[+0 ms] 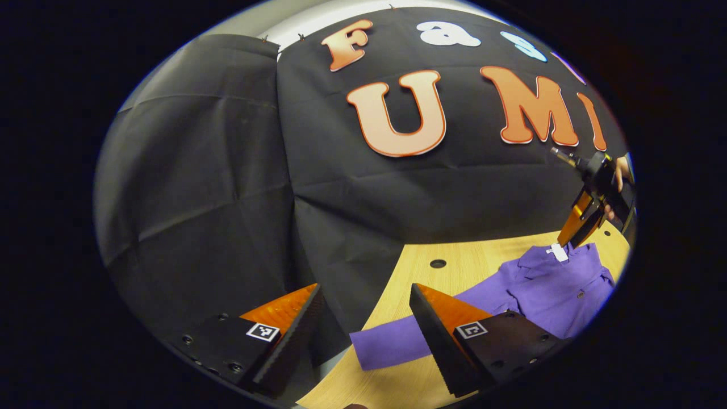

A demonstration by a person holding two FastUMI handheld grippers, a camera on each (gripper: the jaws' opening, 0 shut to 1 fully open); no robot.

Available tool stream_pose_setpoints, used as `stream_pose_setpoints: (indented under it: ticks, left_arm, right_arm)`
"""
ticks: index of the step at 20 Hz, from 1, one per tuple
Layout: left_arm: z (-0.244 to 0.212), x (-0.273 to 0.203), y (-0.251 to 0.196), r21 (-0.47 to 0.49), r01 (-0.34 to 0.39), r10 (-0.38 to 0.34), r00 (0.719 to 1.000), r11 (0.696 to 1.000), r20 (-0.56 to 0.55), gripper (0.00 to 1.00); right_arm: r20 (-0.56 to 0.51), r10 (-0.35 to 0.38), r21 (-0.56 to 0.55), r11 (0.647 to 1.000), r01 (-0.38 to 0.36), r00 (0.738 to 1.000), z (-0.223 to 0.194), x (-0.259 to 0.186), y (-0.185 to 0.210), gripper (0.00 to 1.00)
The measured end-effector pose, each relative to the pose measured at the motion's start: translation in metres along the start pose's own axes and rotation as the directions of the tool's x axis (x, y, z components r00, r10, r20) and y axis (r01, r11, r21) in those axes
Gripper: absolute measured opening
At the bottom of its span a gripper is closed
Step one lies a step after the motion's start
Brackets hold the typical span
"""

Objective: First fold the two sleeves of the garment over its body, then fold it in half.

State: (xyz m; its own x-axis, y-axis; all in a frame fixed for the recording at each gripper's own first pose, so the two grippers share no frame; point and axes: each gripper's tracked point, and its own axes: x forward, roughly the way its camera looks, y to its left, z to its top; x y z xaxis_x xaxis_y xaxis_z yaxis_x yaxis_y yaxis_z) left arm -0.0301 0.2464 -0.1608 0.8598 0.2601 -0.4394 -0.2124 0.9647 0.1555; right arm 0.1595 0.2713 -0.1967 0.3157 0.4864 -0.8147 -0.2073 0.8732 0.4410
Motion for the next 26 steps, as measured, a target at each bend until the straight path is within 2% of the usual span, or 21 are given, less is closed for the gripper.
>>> stream_pose_setpoints:
  ticks: [1, 3, 4, 7, 9, 13, 15, 17, 19, 21, 23, 26]
  left_arm:
    - [-0.002, 0.006, 0.000, 0.001, 0.002, -0.002, 1.000, 1.000, -0.018, 0.97]
    - [-0.008, 0.016, -0.003, 0.006, 0.016, -0.016, 0.998, 1.000, -0.059, 0.97]
    - [-0.012, 0.020, -0.009, 0.010, 0.039, -0.038, 0.995, 0.999, -0.089, 0.97]
    - [-0.029, 0.037, -0.031, 0.011, 0.098, -0.093, 0.972, 0.995, -0.217, 0.97]
    - [-0.041, 0.043, -0.041, 0.000, 0.121, -0.116, 0.949, 0.993, -0.294, 0.98]
    - [-0.062, 0.054, -0.043, -0.024, 0.113, -0.112, 0.895, 0.993, -0.433, 0.98]
    - [-0.079, 0.060, -0.039, -0.060, 0.088, -0.106, 0.848, 0.994, -0.518, 0.98]
    - [-0.098, 0.064, -0.041, -0.143, 0.067, -0.140, 0.784, 0.987, -0.604, 0.98]
    - [-0.120, 0.065, -0.035, -0.211, 0.040, -0.177, 0.705, 0.977, -0.687, 0.98]
    - [-0.138, 0.067, -0.030, -0.234, -0.001, -0.181, 0.632, 0.972, -0.754, 0.99]
    - [-0.151, 0.076, -0.033, -0.257, -0.014, -0.201, 0.582, 0.966, -0.788, 1.00]
    - [-0.169, 0.085, -0.035, -0.270, -0.011, -0.227, 0.509, 0.963, -0.831, 0.99]
  right_arm:
    - [0.027, -0.004, -0.007, 1.000, 0.005, 1.000, 0.003, -0.008, -0.004, 0.81]
    - [0.079, -0.006, -0.006, 1.000, 0.006, 0.997, 0.005, -0.027, -0.009, 0.92]
    - [0.109, -0.004, 0.001, 1.000, 0.004, 0.994, 0.006, -0.036, -0.013, 0.95]
    - [0.213, -0.012, 0.014, 1.000, 0.009, 0.977, 0.013, -0.068, -0.026, 0.97]
    - [0.293, -0.033, 0.001, 0.999, 0.034, 0.955, 0.019, -0.093, -0.037, 0.97]
    - [0.456, -0.085, -0.015, 0.995, 0.103, 0.886, 0.031, -0.147, -0.057, 0.97]
    - [0.536, -0.108, -0.024, 0.990, 0.143, 0.837, 0.036, -0.175, -0.064, 0.97]
    - [0.606, -0.116, -0.034, 0.985, 0.172, 0.787, 0.038, -0.204, -0.068, 0.96]
    - [0.661, -0.132, -0.036, 0.978, 0.207, 0.739, 0.037, -0.227, -0.071, 0.96]
    - [0.704, -0.146, -0.030, 0.972, 0.234, 0.695, 0.037, -0.250, -0.072, 0.95]
    - [0.735, -0.159, -0.022, 0.966, 0.256, 0.660, 0.031, -0.266, -0.076, 0.95]
    - [0.762, -0.174, -0.012, 0.959, 0.282, 0.623, 0.026, -0.281, -0.077, 0.95]
